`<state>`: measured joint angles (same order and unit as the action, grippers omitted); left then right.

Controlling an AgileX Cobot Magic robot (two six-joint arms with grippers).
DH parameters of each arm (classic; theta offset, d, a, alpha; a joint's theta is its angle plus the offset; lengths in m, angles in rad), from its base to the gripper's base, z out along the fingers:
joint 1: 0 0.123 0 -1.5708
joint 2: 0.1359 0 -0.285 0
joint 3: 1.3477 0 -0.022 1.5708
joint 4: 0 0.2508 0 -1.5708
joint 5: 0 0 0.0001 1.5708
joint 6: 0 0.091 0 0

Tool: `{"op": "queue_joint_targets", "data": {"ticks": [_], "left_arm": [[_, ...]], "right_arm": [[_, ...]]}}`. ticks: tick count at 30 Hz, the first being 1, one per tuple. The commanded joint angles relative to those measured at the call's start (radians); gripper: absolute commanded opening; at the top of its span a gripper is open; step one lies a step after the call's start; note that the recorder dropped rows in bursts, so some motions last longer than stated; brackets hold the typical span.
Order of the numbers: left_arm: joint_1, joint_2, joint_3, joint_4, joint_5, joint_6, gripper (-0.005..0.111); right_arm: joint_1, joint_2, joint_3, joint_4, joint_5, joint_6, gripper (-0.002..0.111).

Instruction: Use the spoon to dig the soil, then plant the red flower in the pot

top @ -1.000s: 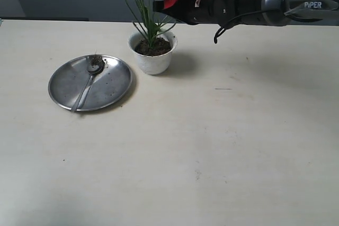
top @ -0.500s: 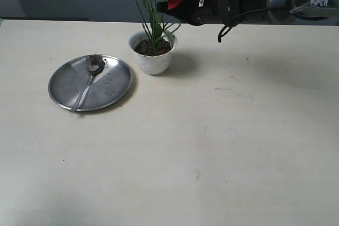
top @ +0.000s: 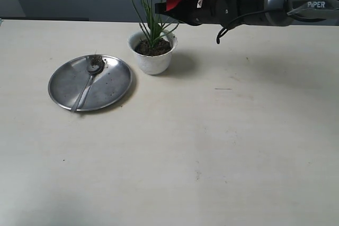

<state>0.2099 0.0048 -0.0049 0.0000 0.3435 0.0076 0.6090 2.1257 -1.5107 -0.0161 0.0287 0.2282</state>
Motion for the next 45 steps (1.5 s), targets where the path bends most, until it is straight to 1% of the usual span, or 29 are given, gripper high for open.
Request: {"op": "queue_joint_targets", "data": {"ticks": [1, 12, 14, 16, 17, 20, 23, 30, 40, 45], "left_arm": [[-0.005, -0.005, 0.005, 0.0, -0.009, -0.001, 0.0], [-0.005, -0.005, 0.005, 0.0, -0.009, -0.001, 0.0], [-0.005, -0.005, 0.005, 0.0, -0.009, -0.001, 0.0], [-0.005, -0.005, 0.005, 0.0, -0.009, -0.001, 0.0], [-0.005, -0.005, 0.005, 0.0, -0.009, -0.001, 0.0], [-0.005, -0.005, 0.005, 0.0, -0.009, -0.001, 0.0], [-0.005, -0.005, 0.005, 0.0, -0.009, -0.001, 0.0], [-0.005, -0.005, 0.005, 0.0, -0.009, -0.001, 0.0], [-0.005, -0.005, 0.005, 0.0, -0.009, -0.001, 0.0], [-0.005, -0.005, 0.005, 0.0, -0.009, -0.001, 0.0]], "right_arm": [[0.019, 0.045, 0.029, -0.009, 0.132, -0.019, -0.001], [0.019, 0.022, 0.029, -0.027, 0.161, -0.019, 0.0], [0.019, 0.013, 0.029, -0.03, 0.163, -0.038, 0.007], [0.019, 0.011, 0.029, -0.03, 0.163, -0.043, 0.019], [0.019, 0.011, 0.029, -0.03, 0.163, -0.043, 0.029], [0.019, 0.013, 0.029, -0.015, 0.176, -0.043, 0.048], [0.019, 0.013, 0.029, -0.003, 0.163, -0.043, 0.056], [0.019, 0.007, 0.027, -0.003, 0.156, -0.043, 0.056], [0.02, -0.067, 0.027, 0.002, 0.166, -0.045, 0.056], [0.039, -0.071, 0.027, 0.008, 0.166, -0.045, 0.056]]}}
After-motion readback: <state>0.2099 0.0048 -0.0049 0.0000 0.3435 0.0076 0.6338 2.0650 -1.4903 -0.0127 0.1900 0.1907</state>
